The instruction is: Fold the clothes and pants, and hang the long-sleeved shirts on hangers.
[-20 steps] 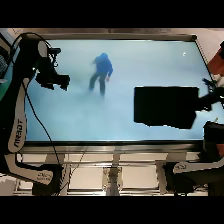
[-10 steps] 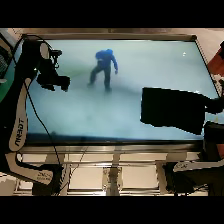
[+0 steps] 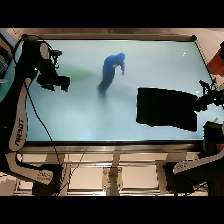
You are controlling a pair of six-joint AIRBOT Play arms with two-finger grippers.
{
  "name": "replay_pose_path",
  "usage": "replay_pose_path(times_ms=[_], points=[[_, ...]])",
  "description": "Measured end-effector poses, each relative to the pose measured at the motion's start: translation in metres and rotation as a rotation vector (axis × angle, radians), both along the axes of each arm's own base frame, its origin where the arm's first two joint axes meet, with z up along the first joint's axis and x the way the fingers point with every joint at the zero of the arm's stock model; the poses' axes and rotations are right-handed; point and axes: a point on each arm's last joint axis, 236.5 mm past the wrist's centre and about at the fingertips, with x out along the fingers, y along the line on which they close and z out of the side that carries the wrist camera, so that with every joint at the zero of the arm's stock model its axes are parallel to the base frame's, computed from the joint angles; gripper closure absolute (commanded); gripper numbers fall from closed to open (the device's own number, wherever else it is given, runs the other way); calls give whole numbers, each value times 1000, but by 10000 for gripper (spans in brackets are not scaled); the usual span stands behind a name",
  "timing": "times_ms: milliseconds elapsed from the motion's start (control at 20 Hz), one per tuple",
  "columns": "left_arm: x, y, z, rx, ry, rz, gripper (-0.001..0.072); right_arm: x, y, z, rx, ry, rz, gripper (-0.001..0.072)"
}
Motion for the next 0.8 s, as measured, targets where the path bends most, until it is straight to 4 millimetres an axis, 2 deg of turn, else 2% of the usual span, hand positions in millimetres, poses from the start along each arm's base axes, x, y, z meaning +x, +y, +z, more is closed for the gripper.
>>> replay_pose_path(times_ms=[150,250,350,450,550,650,700,750,800], points=[[0,0,0,0,0,0,103,-9,-31,5,-14,12,-96,681],[0,0,0,0,0,0,103,-22,-76,8,-87,11,-192,681],[0,0,0,0,0,0,103,-47,-124,11,-148,17,-306,681],[0,0,0,0,0,0,103,-74,-158,14,-168,20,-415,664],[0,0,0,0,0,0,103,-106,-190,15,-190,27,-519,543],[0,0,0,0,0,0,103,-129,-208,16,-189,25,-599,328],[0,0,0,0,0,0,103,-136,-213,18,-181,20,-629,262],[0,0,0,0,0,0,103,-141,-216,20,-170,13,-653,222],[0,0,0,0,0,0,104,-143,-217,25,-161,4,-668,222]])
